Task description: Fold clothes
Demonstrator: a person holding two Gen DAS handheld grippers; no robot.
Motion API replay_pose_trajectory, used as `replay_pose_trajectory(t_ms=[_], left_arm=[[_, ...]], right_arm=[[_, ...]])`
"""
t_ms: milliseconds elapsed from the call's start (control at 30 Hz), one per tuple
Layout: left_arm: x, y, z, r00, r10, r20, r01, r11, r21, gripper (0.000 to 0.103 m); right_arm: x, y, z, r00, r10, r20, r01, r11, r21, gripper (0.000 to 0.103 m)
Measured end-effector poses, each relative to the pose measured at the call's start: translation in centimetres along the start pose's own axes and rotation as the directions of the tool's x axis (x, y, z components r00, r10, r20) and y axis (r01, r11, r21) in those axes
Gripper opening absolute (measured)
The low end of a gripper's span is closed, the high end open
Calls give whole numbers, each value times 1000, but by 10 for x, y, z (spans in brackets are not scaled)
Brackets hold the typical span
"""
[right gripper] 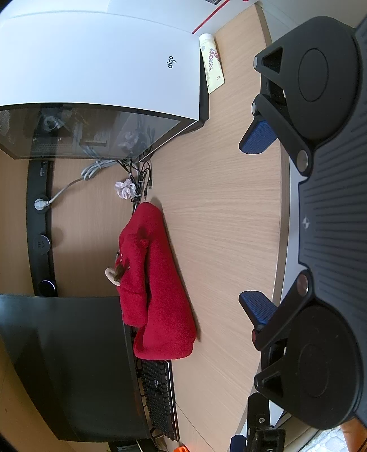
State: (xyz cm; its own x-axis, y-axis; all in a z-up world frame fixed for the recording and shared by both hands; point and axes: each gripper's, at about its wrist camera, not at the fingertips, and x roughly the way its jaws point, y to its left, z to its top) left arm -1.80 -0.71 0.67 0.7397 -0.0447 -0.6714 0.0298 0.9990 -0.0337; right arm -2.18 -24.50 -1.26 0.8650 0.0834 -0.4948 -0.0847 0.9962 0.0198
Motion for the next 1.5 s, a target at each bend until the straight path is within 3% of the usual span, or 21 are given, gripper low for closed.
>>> replay_pose_trajectory(t_ms=[367, 500, 600, 867, 933, 1167, 1267, 1367, 1500], left_arm=[[11, 2, -3, 999, -21, -25, 20, 999, -32, 103], [20, 6, -6, 990, -117, -75, 113, 992, -58, 103], [31, 12, -13, 973, -187, -134, 178, 981, -81, 103], [60, 91, 53, 951, -301, -72, 279, 935, -219, 103], [85, 118, 88, 939, -344, -9, 326, 898, -297, 103], [187, 154, 162, 937, -339, 91, 349, 873, -341, 103], [211, 146, 164, 915, -396, 71, 395, 852, -344, 103], [189, 131, 169, 889, -419, 184, 455, 852, -258, 103], [189, 96, 175, 818, -522, 241, 547, 836, -46, 103]], right_arm=[[7, -4, 1, 1000, -14, -19, 14, 1000, -3, 103], [11, -6, 1, 999, -21, -31, 22, 1000, 5, 103], [18, -5, 0, 999, -21, -48, 22, 1000, 19, 103], [48, 15, 13, 999, -26, -24, 26, 999, 34, 103], [53, 27, 24, 999, -33, -36, 34, 998, 48, 103], [34, 75, 60, 991, -104, -82, 105, 994, 9, 103], [25, 78, 78, 986, -130, -102, 133, 991, 25, 103], [19, 66, 93, 987, -119, -108, 126, 990, 67, 103], [31, 37, 110, 991, -87, -101, 96, 992, 87, 103]])
